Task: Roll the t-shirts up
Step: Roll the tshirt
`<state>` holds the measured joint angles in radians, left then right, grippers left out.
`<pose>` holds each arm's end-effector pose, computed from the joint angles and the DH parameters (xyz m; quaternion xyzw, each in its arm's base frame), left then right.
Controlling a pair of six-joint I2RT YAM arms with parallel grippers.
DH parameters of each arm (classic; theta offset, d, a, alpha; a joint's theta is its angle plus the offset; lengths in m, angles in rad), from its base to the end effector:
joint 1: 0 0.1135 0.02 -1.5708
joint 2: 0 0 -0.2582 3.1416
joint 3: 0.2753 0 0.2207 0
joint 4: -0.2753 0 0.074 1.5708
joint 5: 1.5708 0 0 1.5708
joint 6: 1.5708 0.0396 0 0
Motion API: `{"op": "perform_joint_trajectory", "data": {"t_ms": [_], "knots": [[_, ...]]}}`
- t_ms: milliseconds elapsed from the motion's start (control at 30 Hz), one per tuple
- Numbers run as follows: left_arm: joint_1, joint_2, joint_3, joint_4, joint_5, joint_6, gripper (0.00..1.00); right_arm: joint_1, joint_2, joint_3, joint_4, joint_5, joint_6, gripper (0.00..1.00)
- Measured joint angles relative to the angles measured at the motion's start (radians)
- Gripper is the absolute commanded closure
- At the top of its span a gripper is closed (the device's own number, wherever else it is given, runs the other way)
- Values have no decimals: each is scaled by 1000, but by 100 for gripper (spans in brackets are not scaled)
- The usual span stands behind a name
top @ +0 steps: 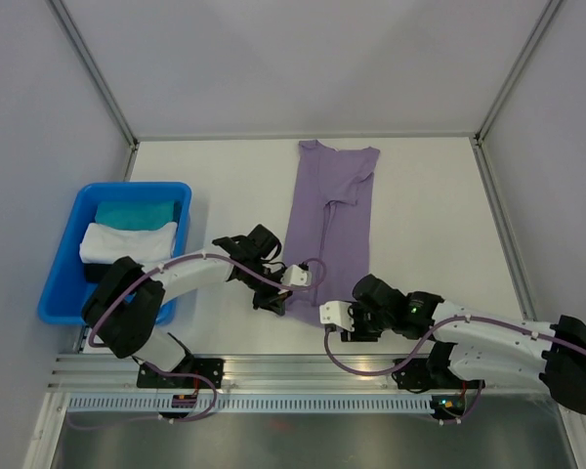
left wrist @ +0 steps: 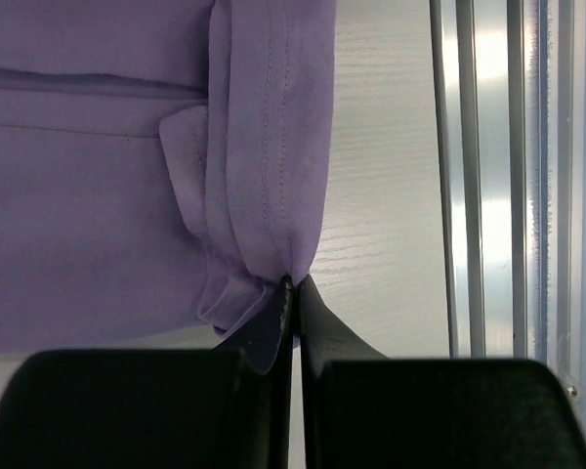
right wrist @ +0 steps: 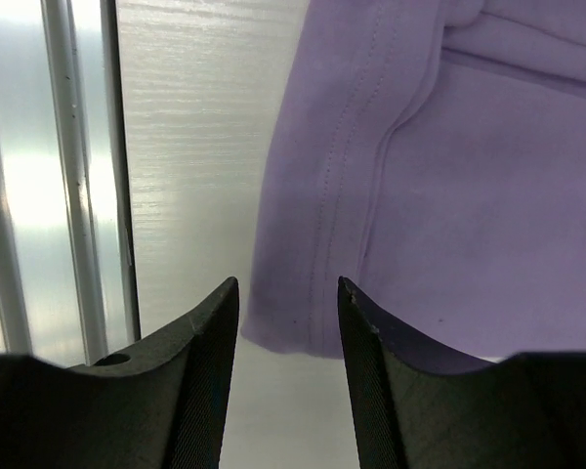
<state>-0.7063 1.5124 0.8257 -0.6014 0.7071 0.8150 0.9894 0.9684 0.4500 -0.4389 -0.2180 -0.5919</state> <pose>0.1630 -0.1729 0.1830 0.6756 0.6392 -0.3351 0.1506 0.0767 0.1324 0.1810 -0.6967 0.6432 0.1609 0.2738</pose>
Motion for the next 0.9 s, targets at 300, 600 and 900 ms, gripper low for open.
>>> {"op": "perform_joint_trajectory", "data": {"t_ms": [300, 600, 900], "knots": [[29, 18, 14, -10, 10, 0, 98, 48, 116, -5, 39, 69, -26, 49], [37, 54, 38, -113, 57, 47, 98, 47, 209, 47, 51, 61, -71, 100], [67, 135, 162, -387, 190, 188, 98, -186, 221, 194, -256, -240, -223, 100]]}}
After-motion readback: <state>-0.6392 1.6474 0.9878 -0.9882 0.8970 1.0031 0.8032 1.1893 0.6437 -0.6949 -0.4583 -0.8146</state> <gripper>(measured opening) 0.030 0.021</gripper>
